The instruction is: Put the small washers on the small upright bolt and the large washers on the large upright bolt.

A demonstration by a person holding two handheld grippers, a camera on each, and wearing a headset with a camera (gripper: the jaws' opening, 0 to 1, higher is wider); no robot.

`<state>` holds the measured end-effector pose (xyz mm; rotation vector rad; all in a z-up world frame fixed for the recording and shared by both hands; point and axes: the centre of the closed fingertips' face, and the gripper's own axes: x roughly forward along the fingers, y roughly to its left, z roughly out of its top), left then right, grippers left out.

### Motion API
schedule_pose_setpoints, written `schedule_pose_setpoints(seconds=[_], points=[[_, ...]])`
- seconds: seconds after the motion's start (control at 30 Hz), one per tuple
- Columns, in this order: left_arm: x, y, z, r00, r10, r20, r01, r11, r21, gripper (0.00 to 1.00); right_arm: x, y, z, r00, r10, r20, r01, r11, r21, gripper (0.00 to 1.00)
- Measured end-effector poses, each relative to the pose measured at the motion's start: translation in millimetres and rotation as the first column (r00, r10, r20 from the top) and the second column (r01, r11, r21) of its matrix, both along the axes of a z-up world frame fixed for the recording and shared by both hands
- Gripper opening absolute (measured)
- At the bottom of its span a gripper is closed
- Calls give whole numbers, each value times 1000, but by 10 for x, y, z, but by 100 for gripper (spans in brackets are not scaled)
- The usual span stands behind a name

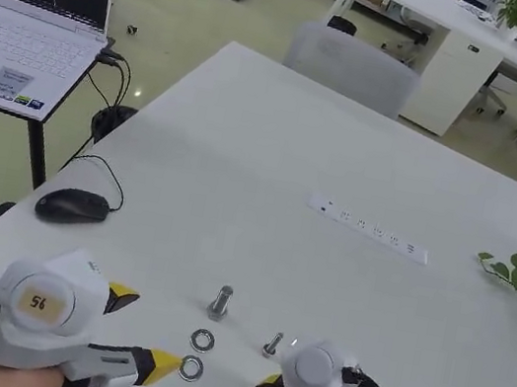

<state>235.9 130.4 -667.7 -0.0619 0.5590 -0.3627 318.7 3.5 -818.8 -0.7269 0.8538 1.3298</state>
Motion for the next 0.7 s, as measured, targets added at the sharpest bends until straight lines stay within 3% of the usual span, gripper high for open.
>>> schedule_pose_setpoints(seconds=[0.33, 0.7], points=[[-10, -24, -3, 1000, -2, -3, 2, 1000, -1, 57, 18, 9, 66, 1000, -8, 10, 8, 1000, 14, 14], [-26, 29, -15, 1000, 13, -3, -13, 1000, -3, 57, 183, -11, 315, 997, -50, 64, 46, 997, 63, 14]])
